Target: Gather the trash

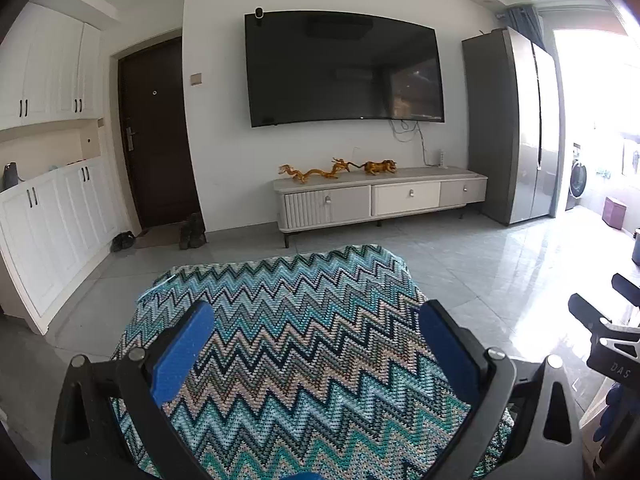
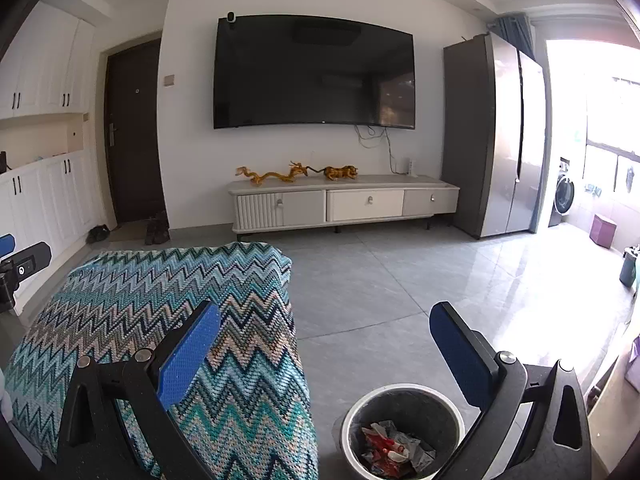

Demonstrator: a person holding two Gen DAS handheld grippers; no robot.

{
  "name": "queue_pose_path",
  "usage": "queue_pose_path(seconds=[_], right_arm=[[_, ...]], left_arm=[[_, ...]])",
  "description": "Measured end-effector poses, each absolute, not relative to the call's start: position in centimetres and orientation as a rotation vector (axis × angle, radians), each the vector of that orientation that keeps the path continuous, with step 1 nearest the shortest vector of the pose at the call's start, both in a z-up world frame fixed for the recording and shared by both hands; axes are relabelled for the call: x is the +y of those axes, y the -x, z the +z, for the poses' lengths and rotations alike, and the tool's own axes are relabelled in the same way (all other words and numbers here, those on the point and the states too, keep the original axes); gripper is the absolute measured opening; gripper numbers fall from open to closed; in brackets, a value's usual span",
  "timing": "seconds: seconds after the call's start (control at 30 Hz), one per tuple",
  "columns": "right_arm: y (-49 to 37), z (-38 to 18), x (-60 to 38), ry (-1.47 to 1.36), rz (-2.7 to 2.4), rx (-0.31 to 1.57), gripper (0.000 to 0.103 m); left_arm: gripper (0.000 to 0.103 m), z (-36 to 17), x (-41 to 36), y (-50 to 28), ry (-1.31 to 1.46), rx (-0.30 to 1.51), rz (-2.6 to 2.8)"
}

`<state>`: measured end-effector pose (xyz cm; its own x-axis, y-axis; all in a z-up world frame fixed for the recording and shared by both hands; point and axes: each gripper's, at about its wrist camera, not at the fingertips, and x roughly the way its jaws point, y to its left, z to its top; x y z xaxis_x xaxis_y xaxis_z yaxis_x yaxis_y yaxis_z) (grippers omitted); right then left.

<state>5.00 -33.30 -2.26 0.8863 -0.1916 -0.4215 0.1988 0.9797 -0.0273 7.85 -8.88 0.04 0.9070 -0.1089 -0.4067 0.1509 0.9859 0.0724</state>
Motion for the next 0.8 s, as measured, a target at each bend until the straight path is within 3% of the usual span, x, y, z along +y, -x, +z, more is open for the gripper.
queue_pose_path(seconds=[0.8], right_arm=[[-4.2, -4.1, -35.3, -0.024, -0.255, 0.486, 0.103]], left_arm=[[0.103, -3.0, -12.9, -7.6, -0.176, 0.461, -0.220]])
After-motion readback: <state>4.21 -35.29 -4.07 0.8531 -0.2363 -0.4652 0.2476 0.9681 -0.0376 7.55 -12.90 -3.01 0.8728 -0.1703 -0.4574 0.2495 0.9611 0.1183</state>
